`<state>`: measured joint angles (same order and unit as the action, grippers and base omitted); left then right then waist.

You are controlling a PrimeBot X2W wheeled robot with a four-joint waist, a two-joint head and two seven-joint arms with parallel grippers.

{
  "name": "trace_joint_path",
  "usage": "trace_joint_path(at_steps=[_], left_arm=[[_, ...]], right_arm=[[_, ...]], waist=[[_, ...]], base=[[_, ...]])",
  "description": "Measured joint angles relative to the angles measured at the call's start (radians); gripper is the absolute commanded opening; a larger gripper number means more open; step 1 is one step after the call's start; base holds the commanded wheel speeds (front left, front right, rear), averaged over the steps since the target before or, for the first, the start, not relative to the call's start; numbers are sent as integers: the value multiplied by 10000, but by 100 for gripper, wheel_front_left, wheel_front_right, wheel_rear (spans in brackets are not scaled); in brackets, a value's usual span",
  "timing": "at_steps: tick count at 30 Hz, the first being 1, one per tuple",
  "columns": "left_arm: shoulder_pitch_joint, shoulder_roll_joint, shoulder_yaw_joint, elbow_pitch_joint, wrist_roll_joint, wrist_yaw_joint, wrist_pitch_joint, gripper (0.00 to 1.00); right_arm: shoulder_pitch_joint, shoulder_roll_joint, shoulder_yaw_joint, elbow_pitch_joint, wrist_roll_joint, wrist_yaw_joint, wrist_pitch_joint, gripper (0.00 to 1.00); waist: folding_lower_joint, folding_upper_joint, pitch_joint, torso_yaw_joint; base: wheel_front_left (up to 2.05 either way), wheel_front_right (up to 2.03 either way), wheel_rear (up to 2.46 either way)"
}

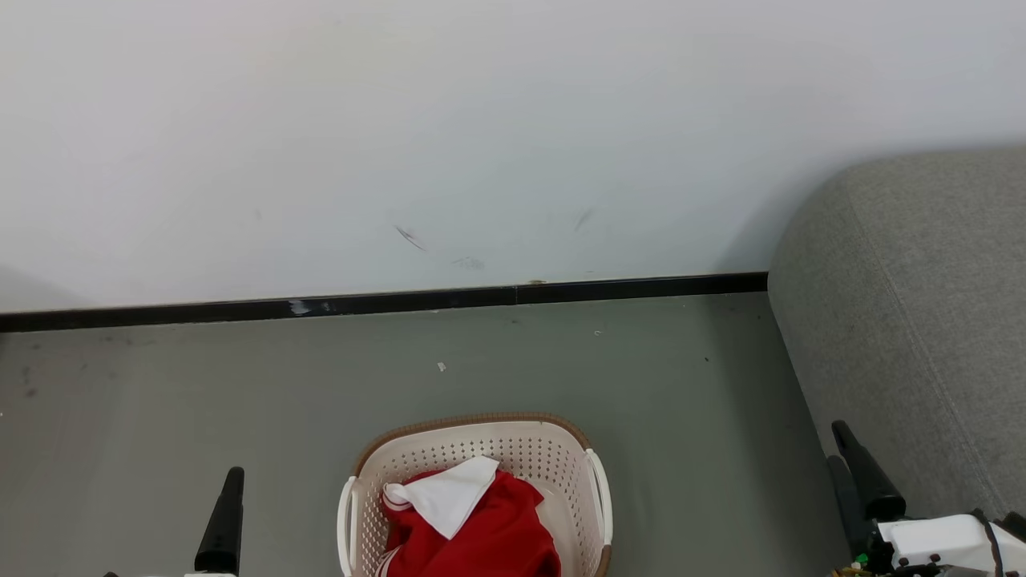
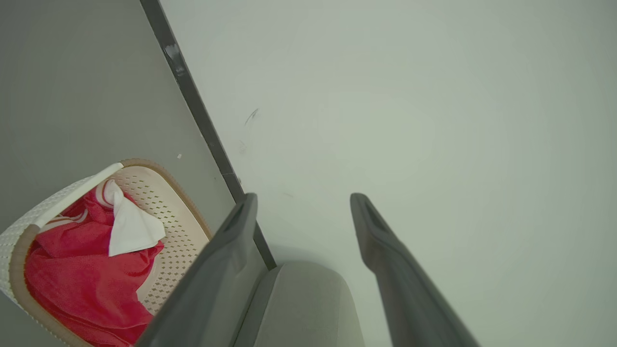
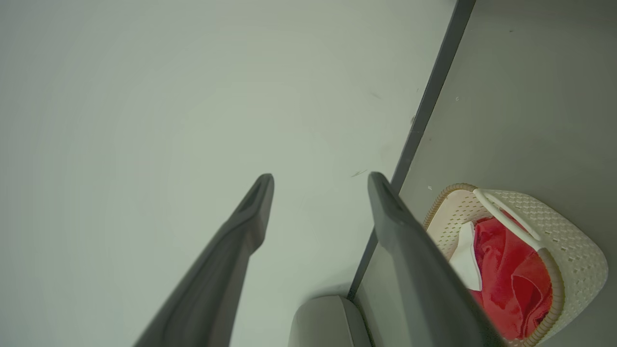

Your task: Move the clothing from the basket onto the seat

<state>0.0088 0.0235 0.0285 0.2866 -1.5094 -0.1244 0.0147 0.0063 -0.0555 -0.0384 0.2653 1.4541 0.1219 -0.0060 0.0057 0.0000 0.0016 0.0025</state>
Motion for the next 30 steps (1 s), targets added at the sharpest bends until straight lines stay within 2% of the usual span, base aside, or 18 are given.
trace_joint_path(at_steps=[10, 16, 22, 30], left_arm=[[0, 351, -88, -251, 1053, 0, -374, 100], [1, 579, -215, -328, 1983, 0, -610, 100], [8, 773, -322, -435, 2901, 31, -796, 100], [46, 988, -376, -702, 4395, 161, -1066, 100]], right_arm=[[-158, -132, 190, -477, -1601, 0, -322, 100], [-260, -263, 416, -771, -2750, 0, -514, 100], [-348, -416, 871, -1039, -3962, 2, -677, 100], [-360, -591, 1442, -1283, -5551, 4, -974, 100]], waist=[[88, 0, -119, 47], [114, 0, -193, 77], [113, 0, -245, 85], [52, 0, -233, 63]], base=[[0, 0, 0], [0, 0, 0], [0, 0, 0], [0, 0, 0]])
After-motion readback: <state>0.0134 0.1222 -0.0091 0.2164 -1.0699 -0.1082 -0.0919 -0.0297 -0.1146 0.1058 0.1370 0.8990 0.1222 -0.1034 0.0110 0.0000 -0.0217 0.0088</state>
